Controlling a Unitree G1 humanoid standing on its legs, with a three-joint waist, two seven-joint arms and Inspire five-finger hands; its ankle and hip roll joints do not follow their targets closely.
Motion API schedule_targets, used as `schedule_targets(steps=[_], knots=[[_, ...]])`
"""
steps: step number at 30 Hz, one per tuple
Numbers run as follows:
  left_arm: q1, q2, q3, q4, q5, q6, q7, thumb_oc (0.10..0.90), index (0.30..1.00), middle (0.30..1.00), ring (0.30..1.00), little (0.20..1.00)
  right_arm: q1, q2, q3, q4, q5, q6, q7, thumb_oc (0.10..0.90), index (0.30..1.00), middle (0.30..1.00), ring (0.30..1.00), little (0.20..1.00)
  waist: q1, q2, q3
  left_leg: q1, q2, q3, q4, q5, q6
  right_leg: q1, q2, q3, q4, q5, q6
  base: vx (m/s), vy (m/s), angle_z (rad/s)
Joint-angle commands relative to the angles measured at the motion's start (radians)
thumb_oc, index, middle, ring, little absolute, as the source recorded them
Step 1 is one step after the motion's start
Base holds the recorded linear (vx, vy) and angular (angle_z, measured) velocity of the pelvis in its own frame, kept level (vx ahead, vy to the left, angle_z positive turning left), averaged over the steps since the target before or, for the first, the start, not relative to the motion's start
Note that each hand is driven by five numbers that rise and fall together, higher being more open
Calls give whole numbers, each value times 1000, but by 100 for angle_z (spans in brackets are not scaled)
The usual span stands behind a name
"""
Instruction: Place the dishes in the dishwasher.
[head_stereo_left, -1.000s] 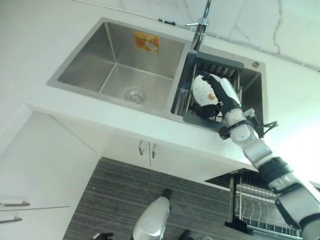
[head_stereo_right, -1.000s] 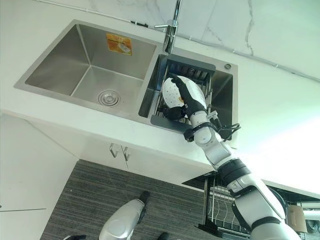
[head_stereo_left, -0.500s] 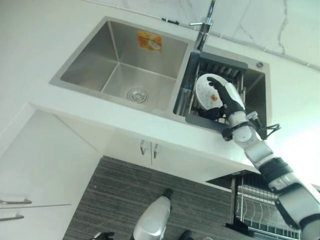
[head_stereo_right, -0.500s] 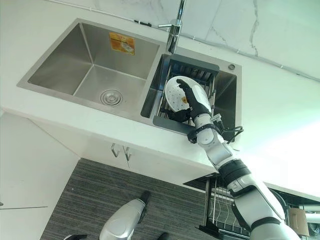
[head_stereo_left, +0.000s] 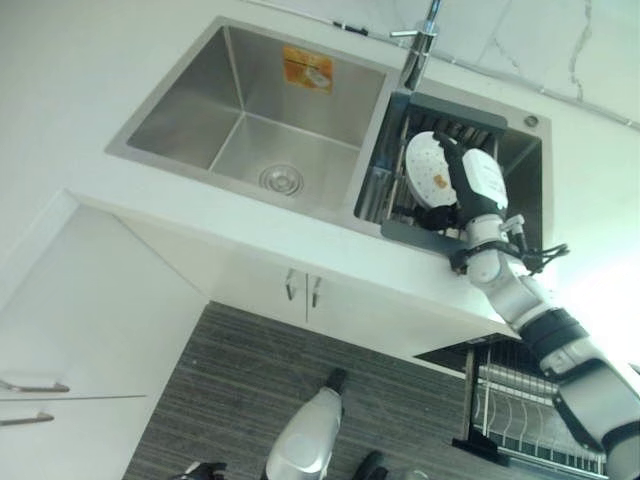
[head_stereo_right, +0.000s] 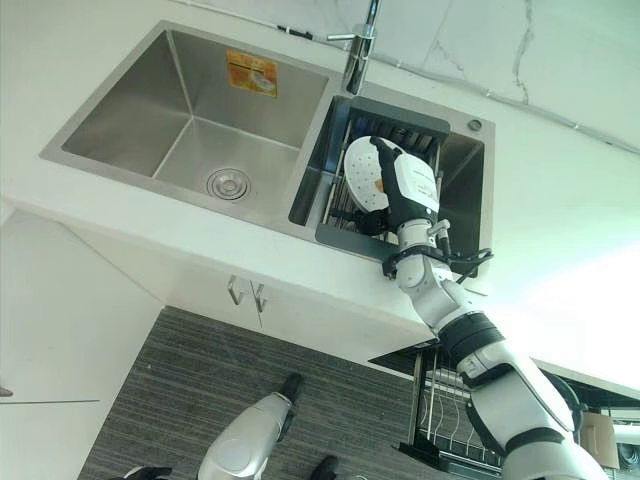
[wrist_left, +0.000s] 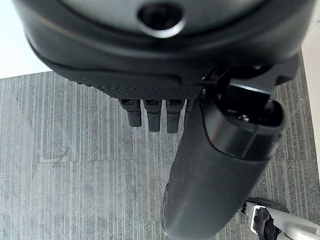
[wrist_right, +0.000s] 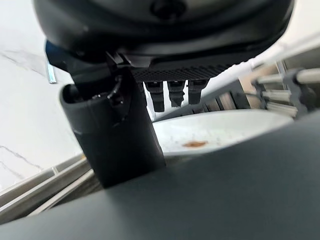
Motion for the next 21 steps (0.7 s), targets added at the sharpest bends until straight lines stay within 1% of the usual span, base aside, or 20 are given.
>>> schedule_targets(steps=[1,6,10,13,21], knots=[[24,38,-38,14,-31,1,9,800,900,900,900,900,-99,-37,11,38,-71,20,-129,400,300,300,300,300,24,0,-4,40,73,-32,17,-142,-35,-71,-75,13,23,65,41,-24,-24,8],[14,42,-43,14,-41,-8,11,800,900,900,900,900,-115,-45,25,58,-64,47,-163,400,300,300,300,300,26,-1,9,29,73,-34,17,-140,-34,-80,-72,12,23,67,39,-23,-15,7],[8,47,-45,9,-45,-6,12,800,900,900,900,900,-123,-53,33,69,-60,43,-174,400,300,300,300,300,26,-3,14,22,74,-33,17,-139,-33,-88,-70,13,23,68,39,-5,-3,1],[6,46,-48,8,-49,-8,16,800,900,900,900,900,-131,-59,40,67,-57,44,-178,400,300,300,300,300,23,-3,16,20,74,-34,17,-139,-33,-94,-68,16,23,70,37,-17,0,-44],[6,43,-53,6,-51,-14,18,800,900,900,900,900,-130,-61,40,66,-57,14,-212,400,300,300,300,300,22,1,16,20,73,-33,17,-141,-32,-97,-70,14,23,72,38,-16,9,17]])
